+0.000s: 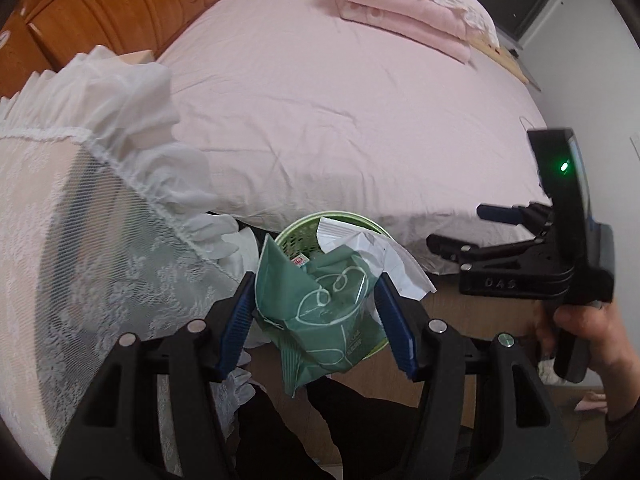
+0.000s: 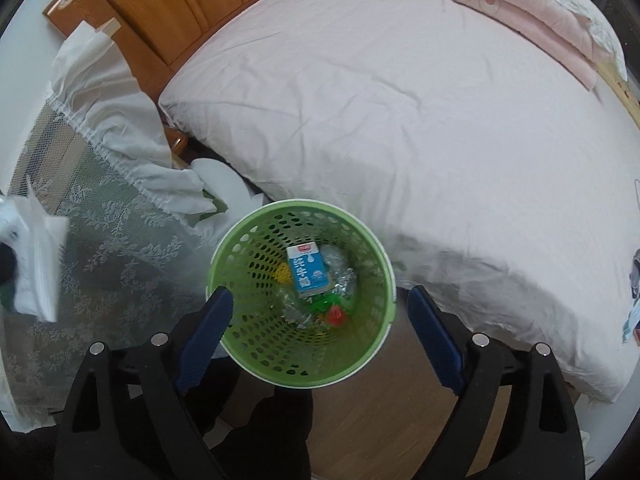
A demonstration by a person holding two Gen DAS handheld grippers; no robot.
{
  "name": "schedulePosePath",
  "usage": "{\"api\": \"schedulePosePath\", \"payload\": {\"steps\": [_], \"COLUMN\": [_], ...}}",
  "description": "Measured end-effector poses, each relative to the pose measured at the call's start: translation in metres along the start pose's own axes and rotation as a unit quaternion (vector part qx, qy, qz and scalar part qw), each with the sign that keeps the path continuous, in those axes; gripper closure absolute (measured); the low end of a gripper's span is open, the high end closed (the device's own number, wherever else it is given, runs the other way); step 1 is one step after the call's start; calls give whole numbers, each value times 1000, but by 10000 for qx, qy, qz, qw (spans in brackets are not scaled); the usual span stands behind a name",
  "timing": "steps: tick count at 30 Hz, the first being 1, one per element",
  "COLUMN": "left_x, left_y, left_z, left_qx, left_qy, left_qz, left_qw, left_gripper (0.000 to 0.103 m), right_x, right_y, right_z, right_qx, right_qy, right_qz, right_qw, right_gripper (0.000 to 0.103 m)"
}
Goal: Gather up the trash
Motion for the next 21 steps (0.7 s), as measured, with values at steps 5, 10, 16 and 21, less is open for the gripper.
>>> {"api": "schedulePosePath", "payload": {"steps": [5,10,16,21], "left_x": [-24,-9,63,157], "left_y": [5,-1,-20,-26], "left_z": [25,30,-4,-50], "left_qx": [-223,-254,221,674], "left_qy": [89,-1,-458,-1355], "left_qz": [-335,-99,691,1591], "left_qw": [9992,9996,9963,9756], "left_gripper": [22,13,13,10], "right_x": [4,12,51,107], "right_y": [7,5,-21,-59], "right_z": [31,45,18,-42], "right_qx": [-257,-352,-42,622], "right_qy": [57,62,-128,-403], "right_qz": [-10,6,482,1141], "right_qw": [9997,9994,9987,9907], "right_gripper": [10,10,10,6]}}
Point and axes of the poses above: each gripper's, at about its wrist camera, not at the fingertips, and x roughly against the way its jaws point, z to its right, y to its underside, the point moved 6 cm from there along -x, roughly the way its jaws point, and after that the axes turned 5 degrees about y, right-handed, at the moved point
